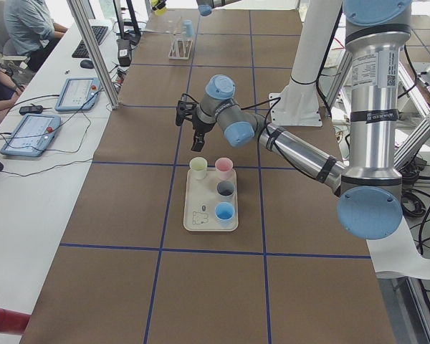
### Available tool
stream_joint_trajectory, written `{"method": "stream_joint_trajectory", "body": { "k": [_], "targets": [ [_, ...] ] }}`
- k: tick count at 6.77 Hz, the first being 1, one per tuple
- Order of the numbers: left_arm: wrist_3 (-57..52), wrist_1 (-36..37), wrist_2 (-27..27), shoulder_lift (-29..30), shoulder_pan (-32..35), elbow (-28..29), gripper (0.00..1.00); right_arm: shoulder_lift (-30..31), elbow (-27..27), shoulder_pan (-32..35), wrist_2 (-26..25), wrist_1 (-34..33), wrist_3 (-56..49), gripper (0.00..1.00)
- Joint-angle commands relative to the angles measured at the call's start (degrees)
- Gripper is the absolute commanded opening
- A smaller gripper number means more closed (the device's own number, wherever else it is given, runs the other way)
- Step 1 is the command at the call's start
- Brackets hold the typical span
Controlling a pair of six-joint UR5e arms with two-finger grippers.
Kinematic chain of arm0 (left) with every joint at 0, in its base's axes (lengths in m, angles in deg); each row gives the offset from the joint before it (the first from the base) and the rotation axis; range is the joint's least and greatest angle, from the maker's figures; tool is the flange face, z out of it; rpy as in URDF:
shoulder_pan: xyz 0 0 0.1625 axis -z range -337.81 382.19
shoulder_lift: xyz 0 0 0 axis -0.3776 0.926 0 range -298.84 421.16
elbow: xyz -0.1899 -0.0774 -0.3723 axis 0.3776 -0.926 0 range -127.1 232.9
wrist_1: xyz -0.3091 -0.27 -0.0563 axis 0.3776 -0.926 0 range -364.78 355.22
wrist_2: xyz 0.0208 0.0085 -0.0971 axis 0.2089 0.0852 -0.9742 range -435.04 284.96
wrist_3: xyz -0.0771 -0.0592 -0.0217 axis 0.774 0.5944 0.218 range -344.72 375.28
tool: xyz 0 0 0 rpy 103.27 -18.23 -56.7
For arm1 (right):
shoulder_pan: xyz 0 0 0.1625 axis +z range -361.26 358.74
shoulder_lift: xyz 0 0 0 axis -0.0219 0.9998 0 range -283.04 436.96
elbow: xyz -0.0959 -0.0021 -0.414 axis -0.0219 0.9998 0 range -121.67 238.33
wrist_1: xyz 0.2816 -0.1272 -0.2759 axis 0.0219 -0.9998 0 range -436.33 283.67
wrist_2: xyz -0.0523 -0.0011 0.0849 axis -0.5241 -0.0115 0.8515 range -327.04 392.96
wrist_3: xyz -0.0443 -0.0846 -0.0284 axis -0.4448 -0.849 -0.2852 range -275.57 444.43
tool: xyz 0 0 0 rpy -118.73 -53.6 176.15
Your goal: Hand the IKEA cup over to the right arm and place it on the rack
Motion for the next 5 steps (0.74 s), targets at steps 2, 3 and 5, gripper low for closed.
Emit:
{"method": "stream_joint_trajectory", "body": {
  "k": [2,3,5],
  "targets": [
    [-0.3,0.0,0.0,-0.1,0.0,0.3,1.0,0.8,5.2,-0.1,-1.6,8.5,0.3,0.0],
    [-0.4,0.0,0.0,-0.1,0.1,0.3,1.0,1.2,5.4,-0.1,-3.2,10.8,1.2,0.0],
    [-0.3,0.0,0.0,-0.1,0.1,0.3,1.0,3.5,5.2,-0.7,-4.2,13.5,3.8,0.0]
  ]
}}
